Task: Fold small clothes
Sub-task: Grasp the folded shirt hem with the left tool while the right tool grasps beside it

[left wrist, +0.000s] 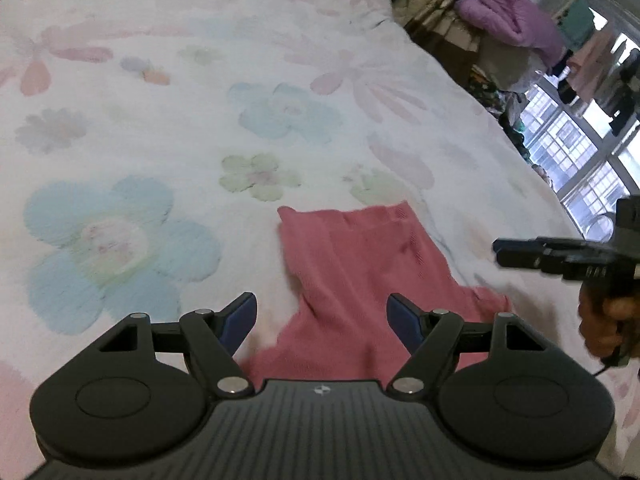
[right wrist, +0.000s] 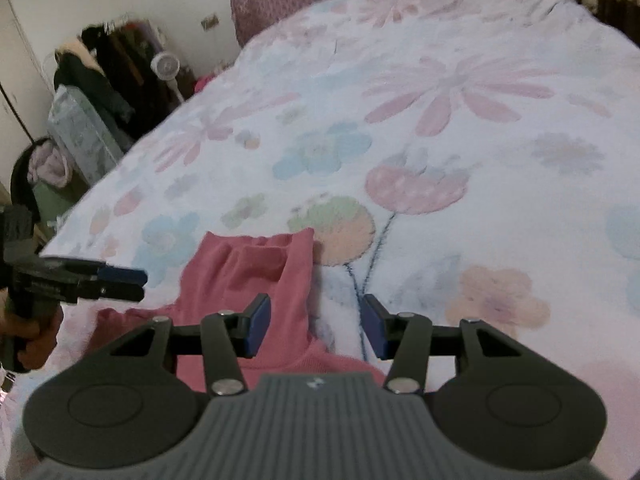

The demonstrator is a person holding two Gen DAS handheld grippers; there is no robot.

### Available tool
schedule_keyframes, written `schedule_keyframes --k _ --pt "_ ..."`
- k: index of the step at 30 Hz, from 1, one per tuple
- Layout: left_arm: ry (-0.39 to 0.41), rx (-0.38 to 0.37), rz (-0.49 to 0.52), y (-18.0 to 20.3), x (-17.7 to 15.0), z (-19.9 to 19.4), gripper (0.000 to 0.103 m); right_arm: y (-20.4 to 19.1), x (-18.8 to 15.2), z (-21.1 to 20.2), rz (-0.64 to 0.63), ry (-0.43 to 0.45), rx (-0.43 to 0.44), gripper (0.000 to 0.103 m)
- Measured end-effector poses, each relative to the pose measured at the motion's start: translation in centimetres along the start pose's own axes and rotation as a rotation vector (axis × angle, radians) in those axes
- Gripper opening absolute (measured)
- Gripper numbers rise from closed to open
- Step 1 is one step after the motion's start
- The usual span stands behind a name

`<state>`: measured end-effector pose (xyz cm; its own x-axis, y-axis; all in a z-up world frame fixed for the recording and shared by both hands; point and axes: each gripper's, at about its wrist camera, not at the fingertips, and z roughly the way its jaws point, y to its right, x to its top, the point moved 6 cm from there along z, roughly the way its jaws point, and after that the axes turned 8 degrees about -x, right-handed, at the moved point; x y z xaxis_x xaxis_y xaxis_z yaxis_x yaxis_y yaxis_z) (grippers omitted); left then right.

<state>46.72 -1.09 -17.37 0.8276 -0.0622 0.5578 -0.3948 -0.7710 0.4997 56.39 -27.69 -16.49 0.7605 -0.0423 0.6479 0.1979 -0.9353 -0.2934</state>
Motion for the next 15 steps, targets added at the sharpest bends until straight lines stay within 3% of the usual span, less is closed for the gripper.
schedule_keyframes --k 7,11,13,14,15 --pt "-0.001 -0.065 -0.054 -1.7 1.0 2.0 0.086 -2.0 0.8 5.2 -0.053 -0.068 0.072 0.046" --pt "0.016 -0.095 -0.100 -2.3 1.2 2.7 0.075 -2.7 1.0 6.8 -0.066 -0.088 0.075 0.043" --pt "0.027 -0.120 -0.129 -2.5 1.3 2.8 0.043 -2.7 1.0 7.5 -0.061 -0.102 0.072 0.022" --pt "0.028 -0.126 -0.136 -2.5 1.3 2.9 0.033 -2.6 0.9 7.7 -0.051 -0.111 0.084 0.006" --pt "0.028 -0.130 -0.139 -2.4 1.3 2.8 0.013 -2.5 1.0 7.6 -0.039 -0.107 0.090 0.004"
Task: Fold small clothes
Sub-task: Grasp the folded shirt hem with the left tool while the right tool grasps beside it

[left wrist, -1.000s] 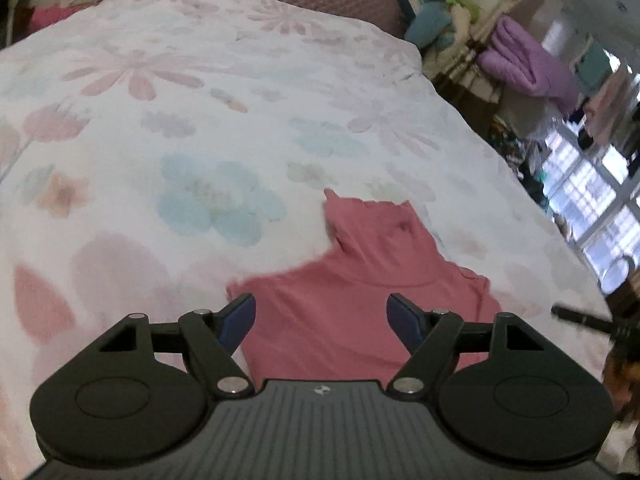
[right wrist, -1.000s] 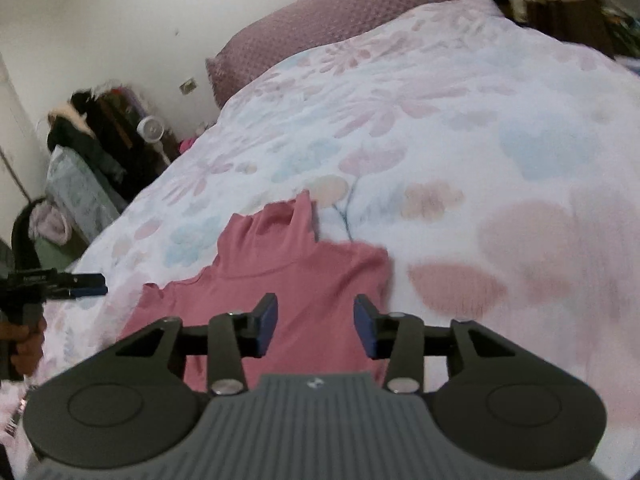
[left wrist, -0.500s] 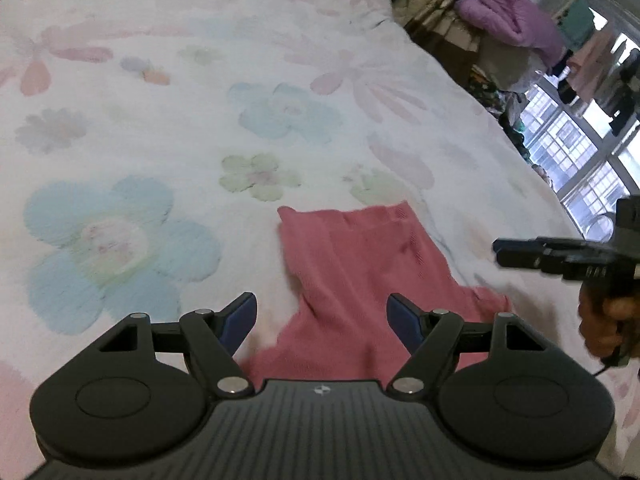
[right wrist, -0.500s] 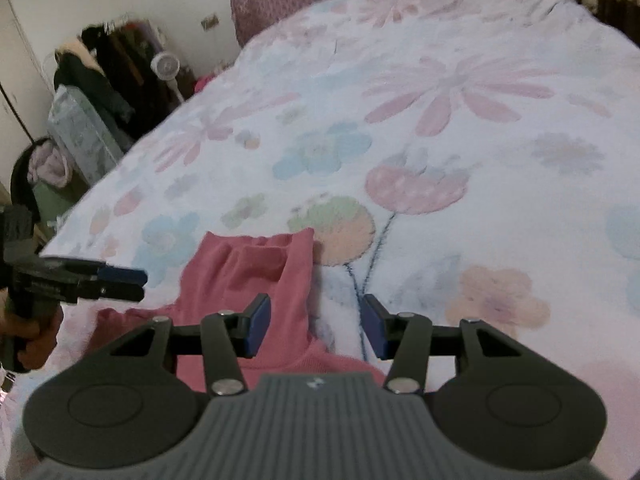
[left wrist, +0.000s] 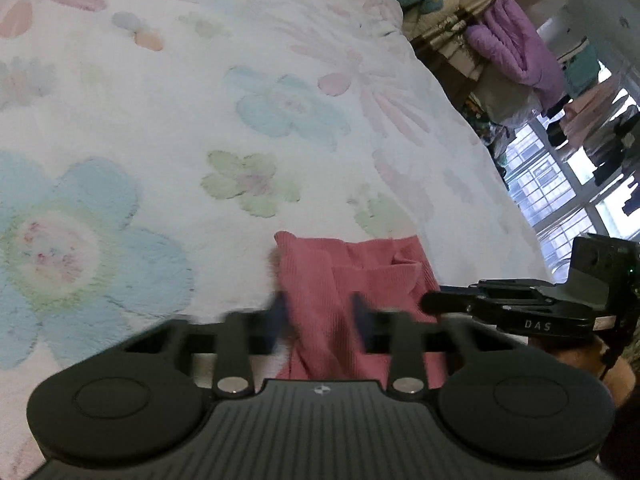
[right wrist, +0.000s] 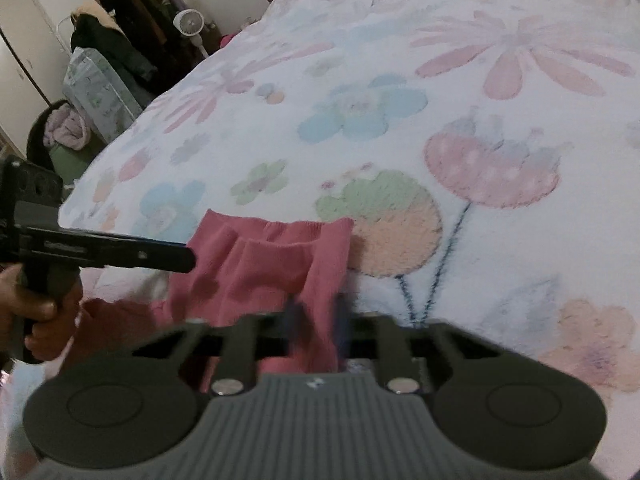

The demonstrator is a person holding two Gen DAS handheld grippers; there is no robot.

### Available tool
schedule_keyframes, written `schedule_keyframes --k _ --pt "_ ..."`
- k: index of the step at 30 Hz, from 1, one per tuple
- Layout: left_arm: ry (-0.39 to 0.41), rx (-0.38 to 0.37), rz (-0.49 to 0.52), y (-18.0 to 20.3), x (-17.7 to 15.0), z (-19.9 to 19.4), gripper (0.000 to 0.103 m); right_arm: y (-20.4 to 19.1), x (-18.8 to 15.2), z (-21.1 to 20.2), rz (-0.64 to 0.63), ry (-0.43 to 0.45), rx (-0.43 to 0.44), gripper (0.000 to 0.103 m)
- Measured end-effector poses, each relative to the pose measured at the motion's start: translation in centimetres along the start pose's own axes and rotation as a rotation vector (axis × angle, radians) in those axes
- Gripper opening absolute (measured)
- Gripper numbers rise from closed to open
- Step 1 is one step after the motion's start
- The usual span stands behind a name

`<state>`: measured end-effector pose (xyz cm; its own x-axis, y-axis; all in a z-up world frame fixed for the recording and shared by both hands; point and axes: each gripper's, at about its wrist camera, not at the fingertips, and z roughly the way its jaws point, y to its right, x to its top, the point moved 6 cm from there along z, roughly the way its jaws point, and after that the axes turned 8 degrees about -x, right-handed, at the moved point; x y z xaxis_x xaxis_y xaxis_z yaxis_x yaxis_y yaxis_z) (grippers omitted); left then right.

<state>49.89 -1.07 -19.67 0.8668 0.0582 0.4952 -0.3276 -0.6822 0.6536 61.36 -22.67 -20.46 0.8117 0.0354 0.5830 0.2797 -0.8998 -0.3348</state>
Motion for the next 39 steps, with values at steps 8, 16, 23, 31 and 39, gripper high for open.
schedule_keyframes --k 8,16,23,31,39 --pt "0.041 -0.095 0.179 3.8 -1.6 -3.5 0.005 -0.5 -0.2 -5.2 -0.049 0.140 0.078 0.001" --pt "-0.156 -0.105 0.398 5.5 -9.9 -5.6 0.026 -2.2 -7.3 -9.0 -0.240 0.084 0.153 0.020" --pt "-0.107 -0.084 0.351 5.1 -9.7 -8.4 0.048 -1.1 -8.4 -11.0 -0.181 0.108 0.128 0.032" --pt "-0.128 0.038 0.193 3.0 -7.3 -6.3 0.067 -0.2 -7.7 -8.0 0.049 -0.057 -0.087 0.037" --pt "-0.082 -0.049 -0.150 0.0 -6.5 -1.9 0.067 1.7 -8.0 -5.1 0.405 -0.023 0.052 0.037"
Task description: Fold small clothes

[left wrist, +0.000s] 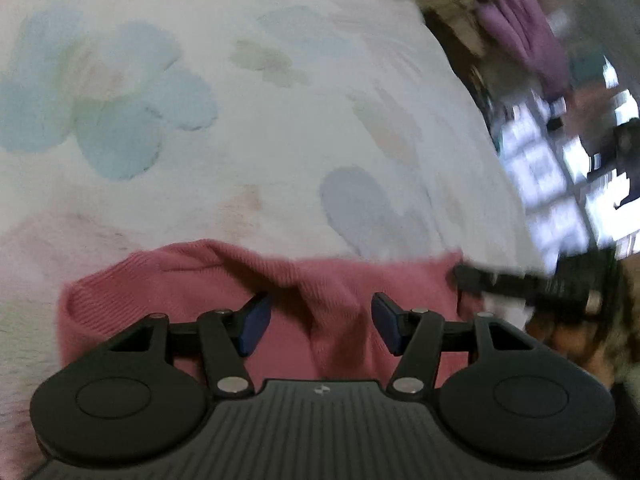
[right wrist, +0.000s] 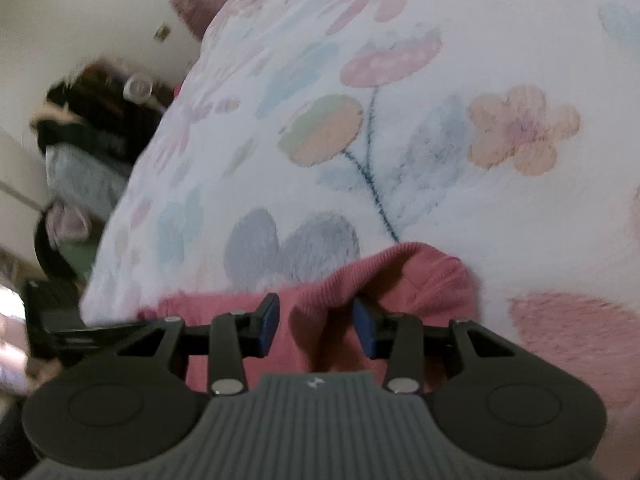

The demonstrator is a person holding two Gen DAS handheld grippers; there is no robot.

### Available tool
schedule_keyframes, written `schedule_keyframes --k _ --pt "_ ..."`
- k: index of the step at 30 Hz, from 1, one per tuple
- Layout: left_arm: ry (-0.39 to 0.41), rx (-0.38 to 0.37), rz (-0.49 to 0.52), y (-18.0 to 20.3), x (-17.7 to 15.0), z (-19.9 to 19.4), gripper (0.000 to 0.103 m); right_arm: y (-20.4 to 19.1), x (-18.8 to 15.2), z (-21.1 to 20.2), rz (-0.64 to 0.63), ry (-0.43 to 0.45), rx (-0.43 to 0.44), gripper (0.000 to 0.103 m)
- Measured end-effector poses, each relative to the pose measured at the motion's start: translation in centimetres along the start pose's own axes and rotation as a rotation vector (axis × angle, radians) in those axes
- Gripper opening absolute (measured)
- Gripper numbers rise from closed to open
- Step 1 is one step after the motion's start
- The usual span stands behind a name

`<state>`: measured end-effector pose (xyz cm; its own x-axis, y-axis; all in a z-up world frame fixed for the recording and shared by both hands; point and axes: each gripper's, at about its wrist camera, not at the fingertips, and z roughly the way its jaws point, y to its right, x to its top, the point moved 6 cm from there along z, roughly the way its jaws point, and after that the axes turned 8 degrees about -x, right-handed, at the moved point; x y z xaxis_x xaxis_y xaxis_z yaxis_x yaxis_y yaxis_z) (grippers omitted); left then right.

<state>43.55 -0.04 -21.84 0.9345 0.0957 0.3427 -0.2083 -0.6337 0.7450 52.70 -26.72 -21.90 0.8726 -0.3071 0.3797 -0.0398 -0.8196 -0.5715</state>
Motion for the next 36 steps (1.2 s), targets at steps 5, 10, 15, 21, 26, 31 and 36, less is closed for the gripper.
schedule_keyframes --k 5,10,15,21,26,31,36 --pt "0.118 -0.093 -0.107 -1.1 0.9 -0.5 0.010 -0.1 0.6 0.7 0.013 0.018 0.018 0.007" --pt "0.154 -0.091 -0.040 -0.9 0.3 -1.4 0.010 -1.0 1.3 -1.8 0.000 0.119 0.143 0.006" --pt "0.083 0.010 -0.008 -1.1 -0.3 -0.4 0.019 0.9 0.0 0.5 0.005 0.039 -0.021 0.011" --pt "0.083 0.007 0.059 1.0 -0.9 -4.5 0.035 0.4 0.0 -2.4 -0.013 0.097 0.042 0.035" --pt "0.120 0.038 0.073 0.9 -4.4 -9.4 0.049 0.9 -1.9 -8.1 -0.045 0.151 0.030 0.037" --pt "0.163 0.118 0.024 -0.6 -5.9 -12.1 0.053 2.6 -6.0 -13.6 -0.029 0.189 0.001 0.040" --pt "0.184 0.144 0.024 -1.6 -4.6 -12.9 0.061 4.2 -6.6 -17.2 0.002 0.221 -0.026 0.043"
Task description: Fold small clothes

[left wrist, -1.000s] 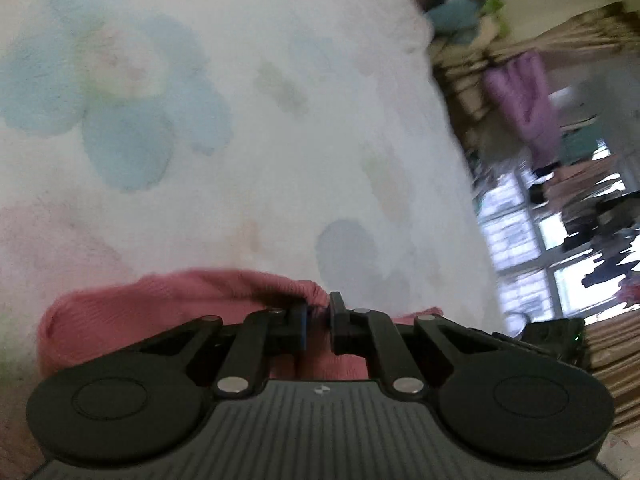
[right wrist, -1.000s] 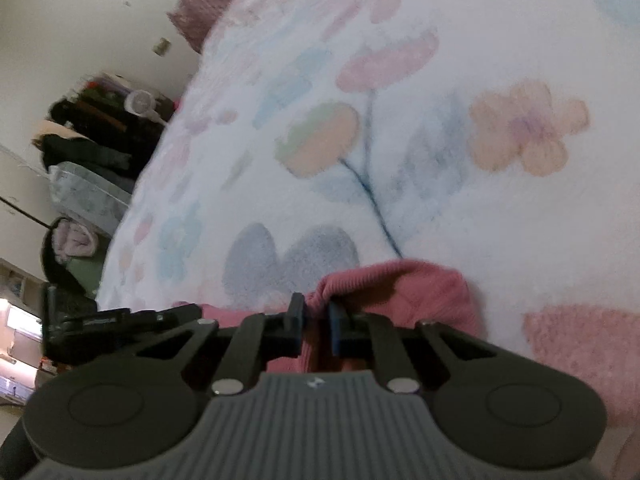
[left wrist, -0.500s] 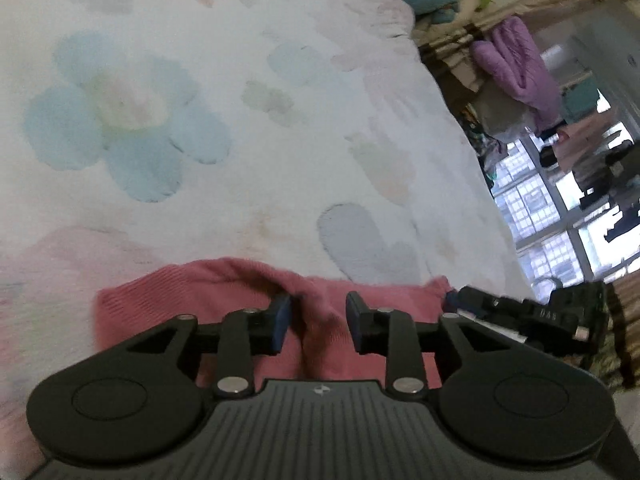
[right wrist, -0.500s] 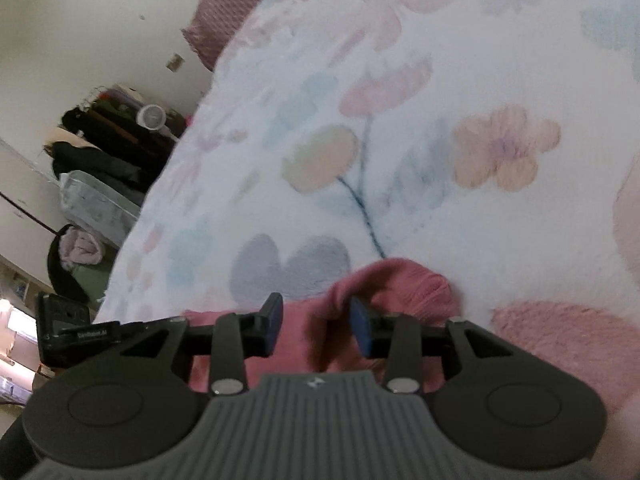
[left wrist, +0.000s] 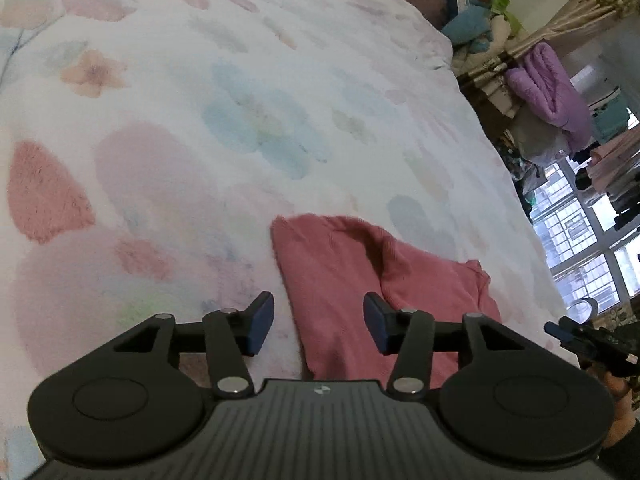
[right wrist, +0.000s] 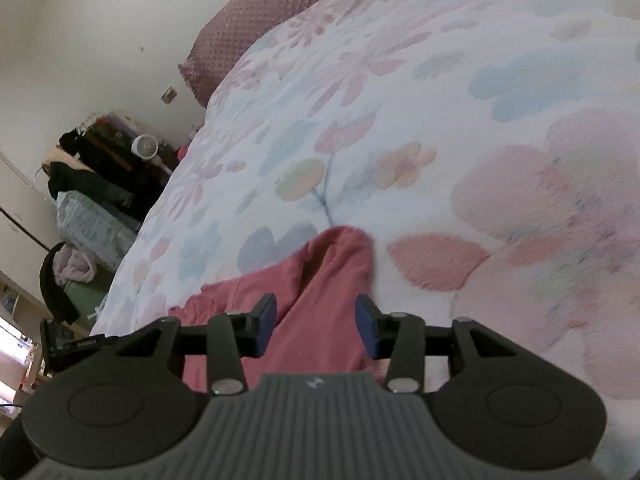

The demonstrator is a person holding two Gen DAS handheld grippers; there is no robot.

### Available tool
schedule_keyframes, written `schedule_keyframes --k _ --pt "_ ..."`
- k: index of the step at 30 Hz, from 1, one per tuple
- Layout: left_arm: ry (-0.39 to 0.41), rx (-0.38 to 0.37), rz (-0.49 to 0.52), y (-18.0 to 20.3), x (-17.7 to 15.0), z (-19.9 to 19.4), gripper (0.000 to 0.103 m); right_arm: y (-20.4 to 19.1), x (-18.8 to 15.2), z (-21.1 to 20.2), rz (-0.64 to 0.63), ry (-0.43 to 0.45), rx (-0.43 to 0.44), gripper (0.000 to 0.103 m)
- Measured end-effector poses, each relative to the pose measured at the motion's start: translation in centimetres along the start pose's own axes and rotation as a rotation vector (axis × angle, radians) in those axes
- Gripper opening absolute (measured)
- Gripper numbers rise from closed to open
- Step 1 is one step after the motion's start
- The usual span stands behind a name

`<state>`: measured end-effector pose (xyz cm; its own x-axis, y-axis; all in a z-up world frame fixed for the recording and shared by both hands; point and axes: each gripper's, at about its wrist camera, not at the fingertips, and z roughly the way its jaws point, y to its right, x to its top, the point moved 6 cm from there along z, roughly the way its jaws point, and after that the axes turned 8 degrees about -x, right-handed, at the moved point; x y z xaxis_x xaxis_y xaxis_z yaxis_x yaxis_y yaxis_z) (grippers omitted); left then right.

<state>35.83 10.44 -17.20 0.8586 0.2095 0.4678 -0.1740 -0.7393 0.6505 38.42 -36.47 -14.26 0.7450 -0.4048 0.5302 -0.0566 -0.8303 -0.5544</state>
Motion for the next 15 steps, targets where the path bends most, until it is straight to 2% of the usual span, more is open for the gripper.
schedule_keyframes --k 1,3,7,10,15 --pt "0.002 0.000 0.005 0.0 0.3 0.2 0.065 0.0 0.4 -0.5 -0.011 0.008 -0.003 0.045" --pt "-0.008 0.016 0.019 -0.2 0.9 1.1 0.065 0.1 1.2 -0.3 -0.037 0.005 -0.001 0.050" --pt "-0.038 0.036 0.002 -1.7 1.5 2.9 0.065 0.6 2.1 2.5 -0.076 -0.050 -0.030 0.050" --pt "-0.054 0.023 -0.015 -2.4 1.7 4.0 0.065 1.2 2.3 5.7 -0.083 -0.089 -0.064 0.050" --pt "-0.087 -0.031 -0.042 -3.0 2.7 6.1 0.065 1.3 2.8 10.4 -0.082 -0.137 -0.043 0.050"
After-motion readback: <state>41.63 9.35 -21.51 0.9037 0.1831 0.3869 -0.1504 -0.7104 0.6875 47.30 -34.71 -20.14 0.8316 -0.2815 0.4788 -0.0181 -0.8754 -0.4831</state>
